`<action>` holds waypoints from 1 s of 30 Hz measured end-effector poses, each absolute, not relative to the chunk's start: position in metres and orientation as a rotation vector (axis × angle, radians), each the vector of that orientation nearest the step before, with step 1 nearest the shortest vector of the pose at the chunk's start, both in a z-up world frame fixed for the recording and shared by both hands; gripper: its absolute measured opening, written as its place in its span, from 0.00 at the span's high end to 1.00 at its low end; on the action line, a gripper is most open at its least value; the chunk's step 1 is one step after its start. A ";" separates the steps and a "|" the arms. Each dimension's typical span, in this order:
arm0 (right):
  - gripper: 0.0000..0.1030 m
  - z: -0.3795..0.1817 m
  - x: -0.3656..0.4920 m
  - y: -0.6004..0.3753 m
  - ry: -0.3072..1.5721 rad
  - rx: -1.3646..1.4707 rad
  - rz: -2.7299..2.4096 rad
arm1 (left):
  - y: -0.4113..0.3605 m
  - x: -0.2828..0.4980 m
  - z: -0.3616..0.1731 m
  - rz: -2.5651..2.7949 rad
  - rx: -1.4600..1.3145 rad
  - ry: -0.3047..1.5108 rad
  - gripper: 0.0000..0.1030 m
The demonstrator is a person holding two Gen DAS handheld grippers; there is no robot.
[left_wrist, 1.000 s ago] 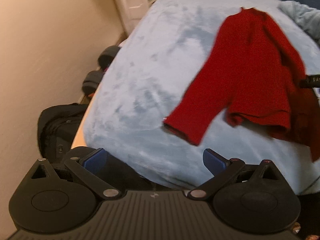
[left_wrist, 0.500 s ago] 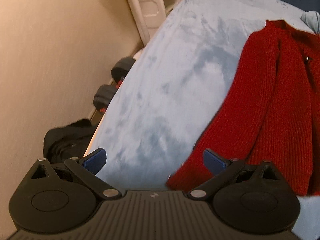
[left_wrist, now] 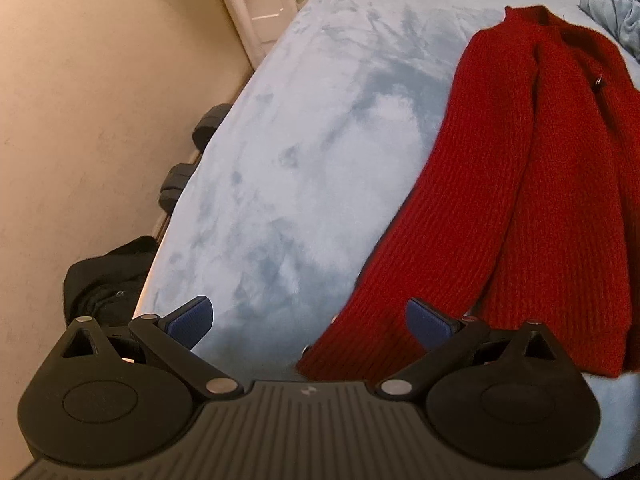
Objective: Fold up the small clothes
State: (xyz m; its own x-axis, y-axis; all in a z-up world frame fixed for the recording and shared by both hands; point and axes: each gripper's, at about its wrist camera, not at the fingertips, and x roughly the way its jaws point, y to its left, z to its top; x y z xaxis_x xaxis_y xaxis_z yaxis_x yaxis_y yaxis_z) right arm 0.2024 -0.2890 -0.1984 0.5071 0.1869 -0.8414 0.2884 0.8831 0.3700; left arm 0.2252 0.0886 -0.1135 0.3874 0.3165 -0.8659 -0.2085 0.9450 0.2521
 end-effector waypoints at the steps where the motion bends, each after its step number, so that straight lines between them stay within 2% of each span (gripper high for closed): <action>1: 0.26 -0.198 0.205 -0.280 1.044 0.474 -0.074 | 0.089 0.222 -0.114 0.341 0.113 1.128 0.00; 2: 0.77 -0.194 0.208 -0.271 1.039 0.423 -0.045 | 0.089 0.220 -0.115 0.345 0.119 1.129 0.00; 3: 0.84 -0.188 0.212 -0.267 1.053 0.373 0.013 | 0.090 0.217 -0.116 0.347 0.127 1.126 0.00; 6: 0.85 -0.158 0.214 -0.290 0.998 0.195 -0.036 | 0.090 0.215 -0.118 0.346 0.161 1.121 0.00; 9: 0.84 -0.139 0.227 -0.370 0.937 0.134 -0.315 | 0.089 0.220 -0.123 0.355 0.181 1.106 0.00; 12: 0.85 -0.149 0.238 -0.417 0.979 0.057 -0.484 | 0.083 0.233 -0.133 0.335 0.177 1.102 0.00; 21: 0.84 -0.182 0.234 -0.413 1.013 0.005 -0.532 | 0.074 0.290 -0.182 0.152 0.029 1.243 0.02; 22: 0.84 -0.182 0.231 -0.415 1.013 -0.004 -0.531 | 0.076 0.292 -0.182 0.139 0.008 1.240 0.10; 24: 0.84 -0.182 0.232 -0.418 1.011 -0.007 -0.529 | 0.075 0.292 -0.172 0.048 -0.023 1.209 0.71; 26: 0.84 -0.181 0.227 -0.420 1.010 -0.003 -0.521 | 0.070 0.297 -0.154 0.076 0.089 1.133 0.76; 28: 0.84 -0.173 0.223 -0.412 1.003 0.000 -0.504 | 0.081 0.318 -0.139 0.202 0.250 0.999 0.77; 30: 0.84 -0.168 0.220 -0.408 0.991 0.004 -0.489 | 0.115 0.357 -0.124 0.359 0.279 0.935 0.78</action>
State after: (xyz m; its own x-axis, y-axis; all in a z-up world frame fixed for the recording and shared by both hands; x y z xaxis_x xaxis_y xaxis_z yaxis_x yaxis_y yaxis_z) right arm 0.2200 -0.4079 -0.1679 0.4492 -0.3931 -0.8023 0.3970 0.8923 -0.2150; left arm 0.3570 0.1149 -0.1239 0.5419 0.4166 -0.7300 -0.1783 0.9057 0.3845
